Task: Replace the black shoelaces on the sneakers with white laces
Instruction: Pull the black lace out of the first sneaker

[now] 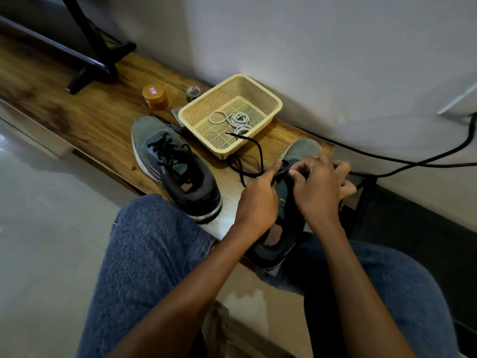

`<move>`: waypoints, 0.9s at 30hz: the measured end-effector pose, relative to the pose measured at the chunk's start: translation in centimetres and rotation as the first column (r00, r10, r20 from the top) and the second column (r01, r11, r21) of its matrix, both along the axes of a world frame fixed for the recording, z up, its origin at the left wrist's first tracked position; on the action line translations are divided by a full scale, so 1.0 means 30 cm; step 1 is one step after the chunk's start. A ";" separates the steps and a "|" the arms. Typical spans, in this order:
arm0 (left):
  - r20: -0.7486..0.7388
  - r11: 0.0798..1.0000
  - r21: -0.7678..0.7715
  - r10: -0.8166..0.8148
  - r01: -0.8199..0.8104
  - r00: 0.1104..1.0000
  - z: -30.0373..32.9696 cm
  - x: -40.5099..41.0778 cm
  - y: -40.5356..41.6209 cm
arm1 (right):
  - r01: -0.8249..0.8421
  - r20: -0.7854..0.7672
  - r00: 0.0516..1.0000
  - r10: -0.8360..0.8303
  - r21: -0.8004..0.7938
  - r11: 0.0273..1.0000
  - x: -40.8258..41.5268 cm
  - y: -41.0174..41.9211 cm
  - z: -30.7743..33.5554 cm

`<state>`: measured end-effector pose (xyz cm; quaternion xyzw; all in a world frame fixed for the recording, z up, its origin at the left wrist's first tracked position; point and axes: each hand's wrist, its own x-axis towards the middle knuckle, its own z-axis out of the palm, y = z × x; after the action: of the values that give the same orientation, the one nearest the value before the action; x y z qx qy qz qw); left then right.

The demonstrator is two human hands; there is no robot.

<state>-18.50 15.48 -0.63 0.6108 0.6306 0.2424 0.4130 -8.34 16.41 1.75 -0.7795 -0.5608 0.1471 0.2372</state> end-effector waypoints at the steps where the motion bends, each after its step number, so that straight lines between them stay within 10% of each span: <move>1: 0.002 1.000 0.002 0.010 -0.010 1.000 0.000 0.000 0.000 | 0.057 -0.017 0.998 -0.057 0.047 0.997 0.001 -0.004 0.014; 6: 0.008 0.999 0.011 0.032 -0.032 0.999 -0.002 -0.008 0.008 | 0.247 -0.054 0.969 -0.241 0.216 0.945 0.054 -0.017 0.074; 17: -0.029 0.999 -0.001 0.041 -0.041 0.999 -0.008 -0.007 0.010 | -0.100 0.130 0.984 0.121 -0.160 0.982 0.023 -0.006 0.017; 27: -0.004 0.999 0.029 0.028 -0.027 1.000 0.008 0.003 0.005 | -0.018 0.076 0.997 0.017 0.008 1.000 -0.004 -0.014 -0.013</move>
<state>-18.42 15.63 -0.40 0.6085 0.6361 0.2559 0.3995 -8.47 16.00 1.37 -0.7786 -0.5768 0.1170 0.2176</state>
